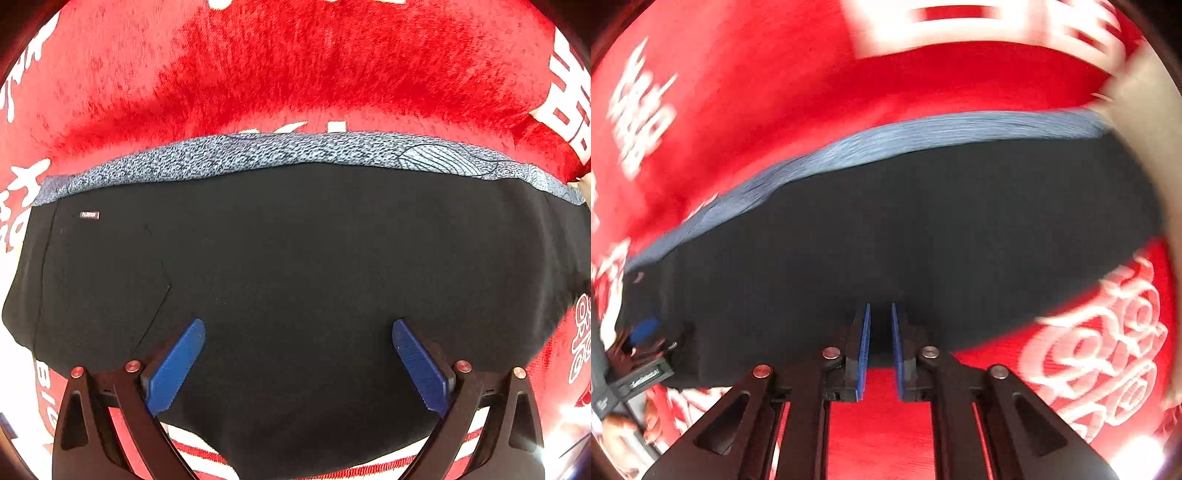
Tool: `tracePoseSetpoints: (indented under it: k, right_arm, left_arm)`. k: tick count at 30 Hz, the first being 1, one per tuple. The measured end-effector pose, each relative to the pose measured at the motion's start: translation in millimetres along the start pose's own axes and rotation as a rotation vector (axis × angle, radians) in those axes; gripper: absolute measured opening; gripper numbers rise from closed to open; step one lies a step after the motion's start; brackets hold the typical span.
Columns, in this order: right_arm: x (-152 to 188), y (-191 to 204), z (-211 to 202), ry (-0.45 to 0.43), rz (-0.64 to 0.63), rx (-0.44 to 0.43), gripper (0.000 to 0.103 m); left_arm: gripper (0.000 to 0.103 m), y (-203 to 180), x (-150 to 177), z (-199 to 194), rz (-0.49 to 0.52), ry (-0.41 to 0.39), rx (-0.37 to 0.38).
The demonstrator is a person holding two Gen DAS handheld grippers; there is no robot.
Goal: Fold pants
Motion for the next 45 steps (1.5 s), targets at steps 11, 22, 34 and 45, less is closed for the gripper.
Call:
tracePoseSetpoints:
  k: [11, 22, 34, 45]
  right_arm:
    - [16.1, -173.8, -6.9, -0.058, 0.489, -0.035, 0.049]
    - [-26.4, -168.7, -7.7, -0.068, 0.294, 0.015, 0.013]
    - [-15.6, -166.8, -35.3, -0.053, 0.141, 0.184, 0.031]
    - [-84.7, 11.2, -3.8, -0.119, -0.111, -0.145, 0.031]
  left_arm:
    - [0.102, -92.7, -9.6, -25.3, 0.115, -0.058, 0.011]
    - [0.102, -99.4, 6.3, -6.9, 0.122, -0.029, -0.048]
    - [0.102, -98.8, 8.4, -0.9, 0.064, -0.004, -0.018]
    - [0.102, -118.5, -61.2, 19.8, 0.012, -0.083, -0.064]
Point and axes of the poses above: each gripper's, at about its wrist camera, not at the fingertips, and z roughly the way its jaws point, y to its left, x to its underside, the point moved 10 cm from there along z, roughly the way its jaws point, and after that the axes turned 15 degrees about -z, right-handed, at the moved point
